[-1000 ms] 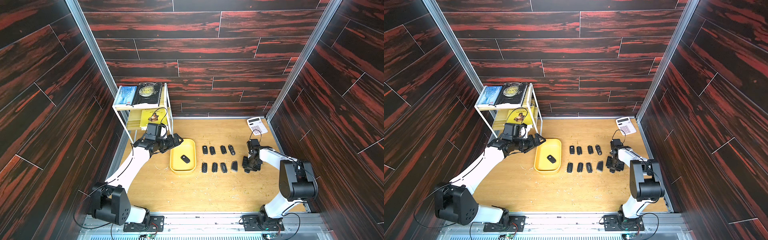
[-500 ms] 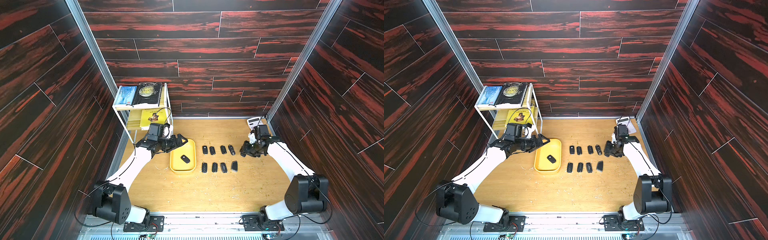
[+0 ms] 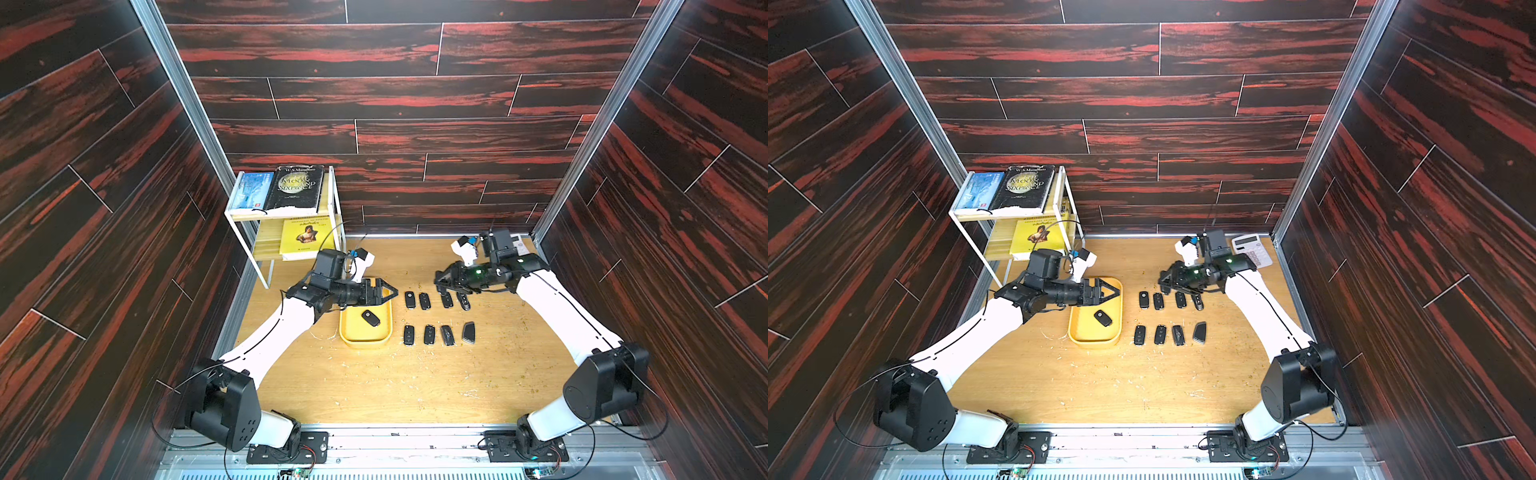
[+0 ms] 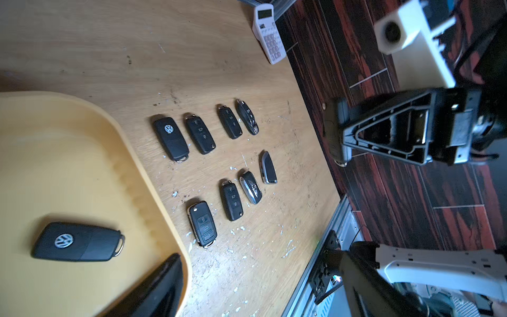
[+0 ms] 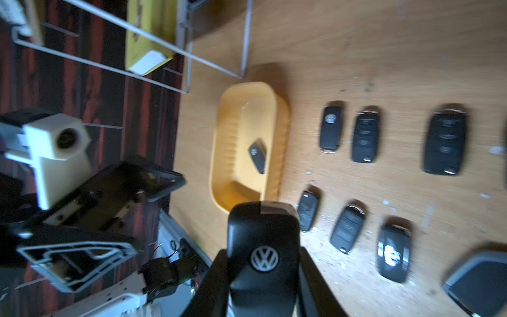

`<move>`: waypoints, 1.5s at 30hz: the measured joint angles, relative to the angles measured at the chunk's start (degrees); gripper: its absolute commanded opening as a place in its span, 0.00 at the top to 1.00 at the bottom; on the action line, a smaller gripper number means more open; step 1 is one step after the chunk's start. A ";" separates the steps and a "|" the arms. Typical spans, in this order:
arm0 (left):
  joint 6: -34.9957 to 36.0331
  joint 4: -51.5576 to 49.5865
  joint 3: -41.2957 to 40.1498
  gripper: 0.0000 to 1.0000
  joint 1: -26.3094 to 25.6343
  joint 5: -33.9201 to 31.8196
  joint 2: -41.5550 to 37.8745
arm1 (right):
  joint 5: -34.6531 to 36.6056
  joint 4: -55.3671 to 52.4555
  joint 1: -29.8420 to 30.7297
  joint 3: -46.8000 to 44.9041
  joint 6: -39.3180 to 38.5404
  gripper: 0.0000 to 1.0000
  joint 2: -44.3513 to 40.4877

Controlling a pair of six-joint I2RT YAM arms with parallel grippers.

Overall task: Place the car key into the storage box
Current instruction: Pick up the car key from the center of the board.

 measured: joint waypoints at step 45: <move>37.99 -12.33 0.85 0.00 -13.27 -22.51 -23.43 | -31.91 31.98 8.66 -6.45 22.23 0.63 -2.32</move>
